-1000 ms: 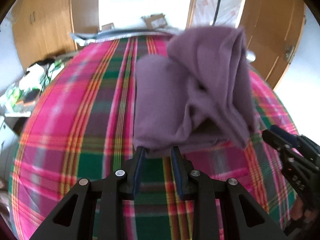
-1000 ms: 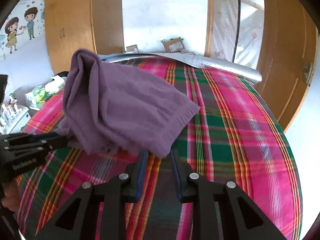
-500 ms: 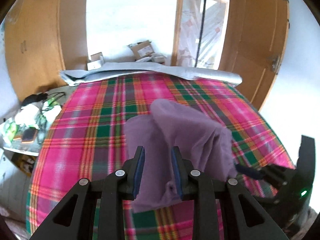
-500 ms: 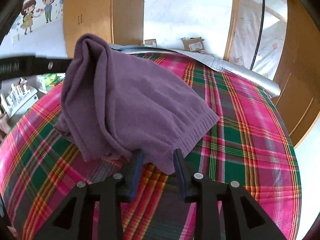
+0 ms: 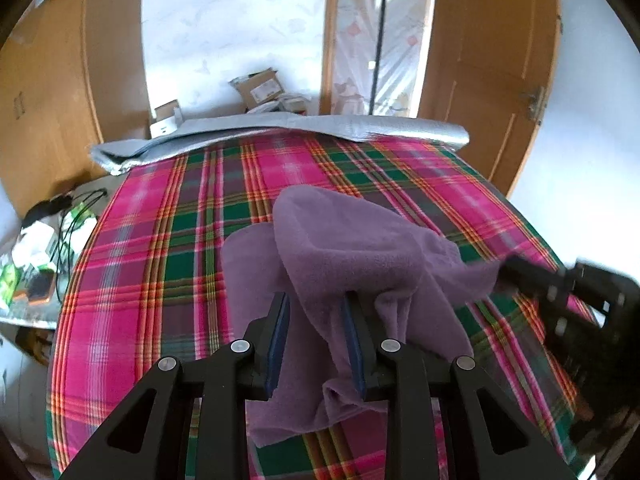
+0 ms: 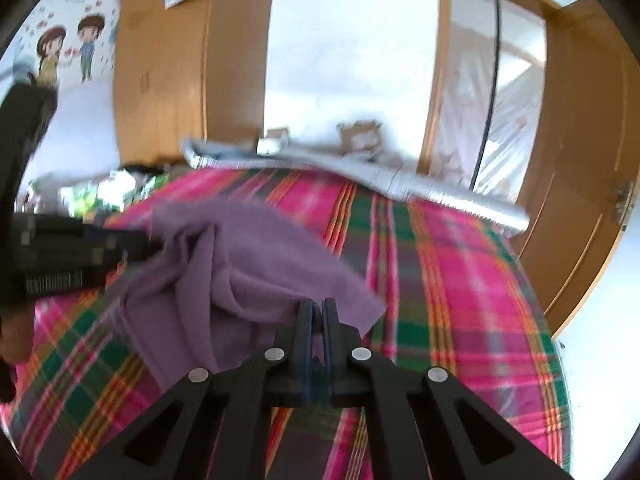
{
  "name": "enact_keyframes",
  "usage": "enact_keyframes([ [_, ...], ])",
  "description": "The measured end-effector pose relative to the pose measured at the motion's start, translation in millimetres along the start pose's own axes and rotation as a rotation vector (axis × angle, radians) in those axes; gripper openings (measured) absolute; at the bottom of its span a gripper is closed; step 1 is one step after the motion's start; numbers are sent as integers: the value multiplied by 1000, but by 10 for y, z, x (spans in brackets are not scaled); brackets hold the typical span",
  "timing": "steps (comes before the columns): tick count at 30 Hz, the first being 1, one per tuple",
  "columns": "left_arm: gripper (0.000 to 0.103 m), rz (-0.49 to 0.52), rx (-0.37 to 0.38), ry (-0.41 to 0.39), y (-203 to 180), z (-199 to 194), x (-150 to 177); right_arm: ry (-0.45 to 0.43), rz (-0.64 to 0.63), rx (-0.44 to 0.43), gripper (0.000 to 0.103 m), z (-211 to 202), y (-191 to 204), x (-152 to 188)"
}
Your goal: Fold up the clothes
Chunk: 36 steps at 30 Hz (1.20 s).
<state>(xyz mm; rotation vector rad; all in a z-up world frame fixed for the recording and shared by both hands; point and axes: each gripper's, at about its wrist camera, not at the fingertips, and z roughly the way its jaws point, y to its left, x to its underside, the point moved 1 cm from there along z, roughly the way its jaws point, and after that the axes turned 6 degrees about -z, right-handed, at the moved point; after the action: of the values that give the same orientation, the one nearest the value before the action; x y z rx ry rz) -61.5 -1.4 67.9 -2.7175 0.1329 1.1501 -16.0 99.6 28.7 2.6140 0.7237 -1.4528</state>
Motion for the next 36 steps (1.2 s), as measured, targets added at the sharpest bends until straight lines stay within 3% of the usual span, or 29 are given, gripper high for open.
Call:
enact_keyframes([
  [6, 28, -5, 90, -43, 44, -161, -155, -85, 77, 17, 3, -52, -122, -224],
  [13, 28, 46, 98, -94, -73, -229, -381, -131, 212, -23, 3, -21, -340, -381],
  [24, 28, 185, 65, 38, -322, 133, -432, -183, 268, -50, 2, -23, -415, -506],
  [33, 28, 182, 134, 50, -343, 91, -414, -197, 292, -46, 2, 13, -462, -540],
  [36, 28, 223, 72, 58, -381, 199, -415, -204, 297, -42, 2, -5, -485, -547],
])
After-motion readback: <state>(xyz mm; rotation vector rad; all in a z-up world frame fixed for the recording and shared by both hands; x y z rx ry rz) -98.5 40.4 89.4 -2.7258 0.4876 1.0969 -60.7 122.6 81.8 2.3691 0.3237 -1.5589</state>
